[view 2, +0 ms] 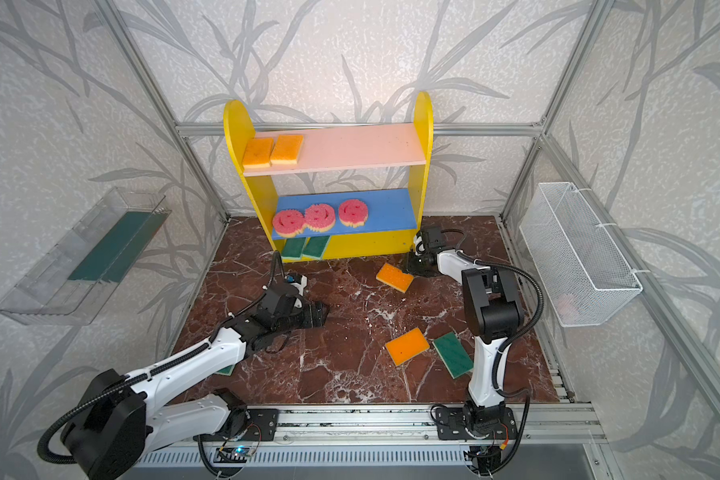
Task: Place and organize the cleaning sponges onto the shelf
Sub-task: 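Grasp the orange-yellow sponge on the table with the right gripper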
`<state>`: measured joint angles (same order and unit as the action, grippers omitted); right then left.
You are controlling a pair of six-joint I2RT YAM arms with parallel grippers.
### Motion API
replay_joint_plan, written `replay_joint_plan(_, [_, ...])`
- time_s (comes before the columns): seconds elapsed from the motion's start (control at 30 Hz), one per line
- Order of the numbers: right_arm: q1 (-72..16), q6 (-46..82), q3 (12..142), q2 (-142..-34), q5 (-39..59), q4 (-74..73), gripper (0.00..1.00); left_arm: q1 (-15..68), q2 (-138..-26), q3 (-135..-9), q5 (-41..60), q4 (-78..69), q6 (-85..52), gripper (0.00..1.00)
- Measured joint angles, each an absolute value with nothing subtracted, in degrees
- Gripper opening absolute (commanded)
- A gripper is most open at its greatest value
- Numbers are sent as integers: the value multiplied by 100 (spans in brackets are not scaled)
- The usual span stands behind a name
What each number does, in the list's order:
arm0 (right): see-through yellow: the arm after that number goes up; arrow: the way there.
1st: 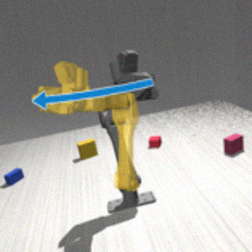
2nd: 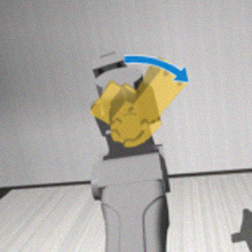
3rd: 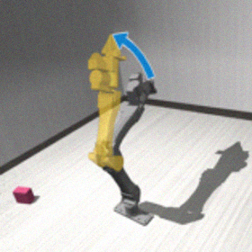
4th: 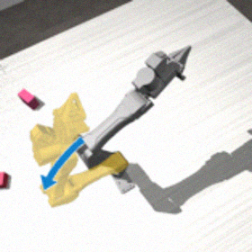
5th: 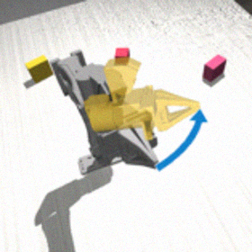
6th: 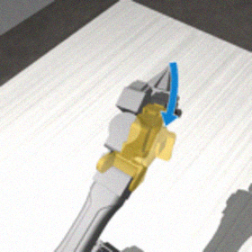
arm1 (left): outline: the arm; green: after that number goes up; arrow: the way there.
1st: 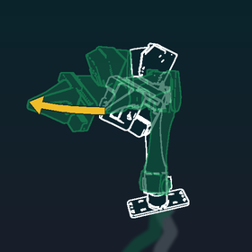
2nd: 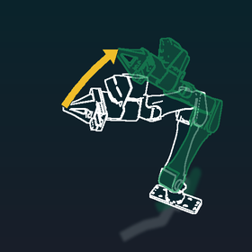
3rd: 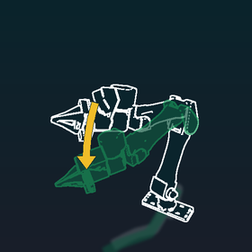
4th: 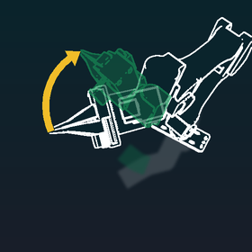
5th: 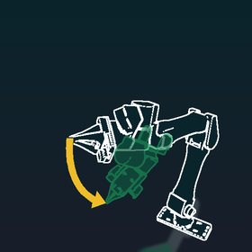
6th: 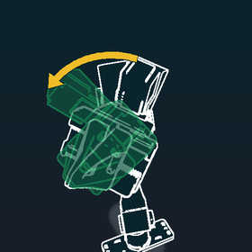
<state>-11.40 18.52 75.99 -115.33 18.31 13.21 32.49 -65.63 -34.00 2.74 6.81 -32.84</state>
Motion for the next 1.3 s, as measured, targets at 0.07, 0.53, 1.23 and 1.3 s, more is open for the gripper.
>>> replay_joint_plan(0.07, [-1142, 1776, 7601, -11577, 1894, 1323, 58, 3251, -6490, -3400, 266, 679, -3284, 91])
replay_joint_plan(0.53, [-1175, 1662, 6683, -11214, 2344, 779, 51, 3245, -6351, -3470, 132, 738, -3269, 91])
replay_joint_plan(1.23, [-1448, 2005, 5894, -10344, 2228, 696, 0, 3179, -5846, -3938, -158, 1076, -3256, 92])
replay_joint_plan(1.3, [-1533, 1988, 5894, -10169, 2191, 786, 0, 3151, -5774, -3977, -200, 1122, -3253, 92])
